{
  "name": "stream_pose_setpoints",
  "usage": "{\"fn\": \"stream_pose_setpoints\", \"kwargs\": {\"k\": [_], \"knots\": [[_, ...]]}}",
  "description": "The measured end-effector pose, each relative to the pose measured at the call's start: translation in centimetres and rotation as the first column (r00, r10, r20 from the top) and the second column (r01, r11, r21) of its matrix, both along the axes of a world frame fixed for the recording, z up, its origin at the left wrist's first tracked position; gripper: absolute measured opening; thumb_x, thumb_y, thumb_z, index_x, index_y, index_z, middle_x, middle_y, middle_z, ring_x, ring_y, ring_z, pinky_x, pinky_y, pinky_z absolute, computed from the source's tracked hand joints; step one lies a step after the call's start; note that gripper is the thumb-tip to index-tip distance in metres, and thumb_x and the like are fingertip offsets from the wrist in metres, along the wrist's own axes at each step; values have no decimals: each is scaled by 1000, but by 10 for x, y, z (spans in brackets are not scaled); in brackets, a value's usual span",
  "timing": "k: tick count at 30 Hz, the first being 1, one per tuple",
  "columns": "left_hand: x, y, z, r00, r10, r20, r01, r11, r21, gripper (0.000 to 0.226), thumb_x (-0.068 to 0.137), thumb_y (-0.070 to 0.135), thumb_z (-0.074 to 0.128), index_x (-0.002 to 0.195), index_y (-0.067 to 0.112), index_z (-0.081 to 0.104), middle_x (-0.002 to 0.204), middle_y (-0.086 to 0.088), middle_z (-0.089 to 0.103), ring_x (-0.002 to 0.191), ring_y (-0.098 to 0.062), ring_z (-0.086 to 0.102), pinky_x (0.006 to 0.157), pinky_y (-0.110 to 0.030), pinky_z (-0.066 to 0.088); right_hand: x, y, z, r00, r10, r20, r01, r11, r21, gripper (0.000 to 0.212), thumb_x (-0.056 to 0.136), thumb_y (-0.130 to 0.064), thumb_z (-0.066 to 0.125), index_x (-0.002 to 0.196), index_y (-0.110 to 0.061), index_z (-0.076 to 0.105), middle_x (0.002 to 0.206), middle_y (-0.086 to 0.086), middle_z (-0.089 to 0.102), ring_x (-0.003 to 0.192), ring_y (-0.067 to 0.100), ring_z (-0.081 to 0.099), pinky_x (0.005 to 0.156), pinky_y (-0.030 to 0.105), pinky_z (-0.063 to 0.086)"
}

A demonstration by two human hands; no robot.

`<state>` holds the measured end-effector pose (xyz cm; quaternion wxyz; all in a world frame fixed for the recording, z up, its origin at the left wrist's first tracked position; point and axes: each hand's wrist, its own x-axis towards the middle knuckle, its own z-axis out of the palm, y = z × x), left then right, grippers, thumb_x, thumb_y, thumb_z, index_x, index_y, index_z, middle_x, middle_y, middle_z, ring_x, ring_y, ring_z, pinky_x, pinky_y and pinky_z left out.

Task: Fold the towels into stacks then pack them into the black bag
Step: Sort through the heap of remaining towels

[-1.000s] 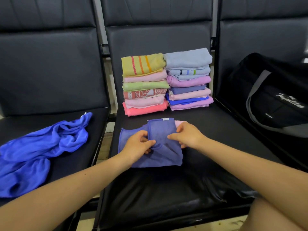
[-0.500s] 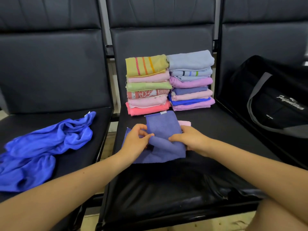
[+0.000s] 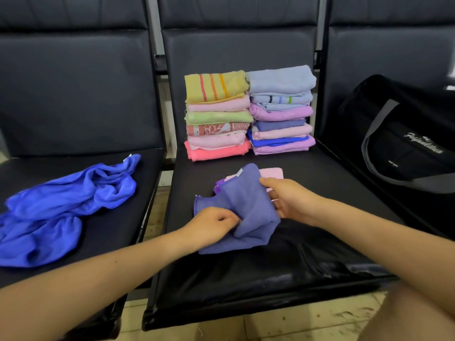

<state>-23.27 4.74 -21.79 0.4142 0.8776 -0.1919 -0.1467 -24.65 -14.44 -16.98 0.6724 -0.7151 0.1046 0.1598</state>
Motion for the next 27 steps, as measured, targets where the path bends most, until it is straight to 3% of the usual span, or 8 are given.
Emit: {"fn": "stream_pose_setpoints", "kwargs": {"k": [3,5,9,12,17,20,22,27], "knots": [[5,-1,10,850,187,-492,-394,845,-360,45,99,23,38,76,6,73,81,-12,68,70,-12,65,67,-20,53,-1,7,-2,999,40,-15,-38,992,123,22,98,-15,42,96,-10,63,79,10,66,68,19,64,61,27,54],[6,6,18,767,194,-611,-536,717,-446,55,100,41,31,100,-1,68,97,-19,69,91,-26,66,79,-30,53,-2,12,-5,995,103,15,-104,984,144,23,97,-10,42,103,-11,64,88,13,68,76,21,65,69,28,57],[2,11,28,745,167,-646,-553,696,-458,60,93,59,40,107,5,63,97,-14,73,92,-25,70,77,-37,54,-5,28,-9,981,186,55,-190,978,90,31,96,1,42,113,-19,58,93,20,64,79,23,62,73,25,55],[-6,7,32,768,206,-607,-533,730,-427,43,94,43,49,106,5,65,87,-11,74,79,-16,71,66,-28,54,-10,39,-10,948,300,103,-301,954,-7,38,93,2,45,113,-28,59,88,13,63,80,18,60,78,27,52],[-9,9,29,671,265,-693,-679,595,-430,48,100,32,43,134,-2,47,133,-22,55,116,-33,58,85,-36,47,-7,56,-26,961,100,257,-31,965,-262,24,88,-2,50,95,-22,61,79,-4,59,80,14,54,69,20,45],[-11,11,22,671,272,-690,-702,533,-473,48,100,38,46,133,4,48,108,-12,65,86,-27,64,68,-33,51,-8,56,-42,959,42,279,57,939,-340,8,87,-19,60,82,-18,54,71,-7,57,72,9,53,64,19,43],[-11,13,18,668,259,-698,-710,504,-492,39,99,41,46,124,10,51,89,-7,61,74,-21,60,63,-33,50,-10,56,-48,970,155,185,-82,931,-355,23,90,-33,60,97,-11,63,88,-2,68,86,10,62,80,25,51],[-5,17,33,686,181,-705,-686,484,-543,34,101,42,41,90,13,54,83,-5,59,69,-18,60,58,-31,50,-13,63,-27,956,285,64,-292,930,223,40,94,-32,58,120,-1,62,116,17,68,112,27,64,100,40,49]]}}
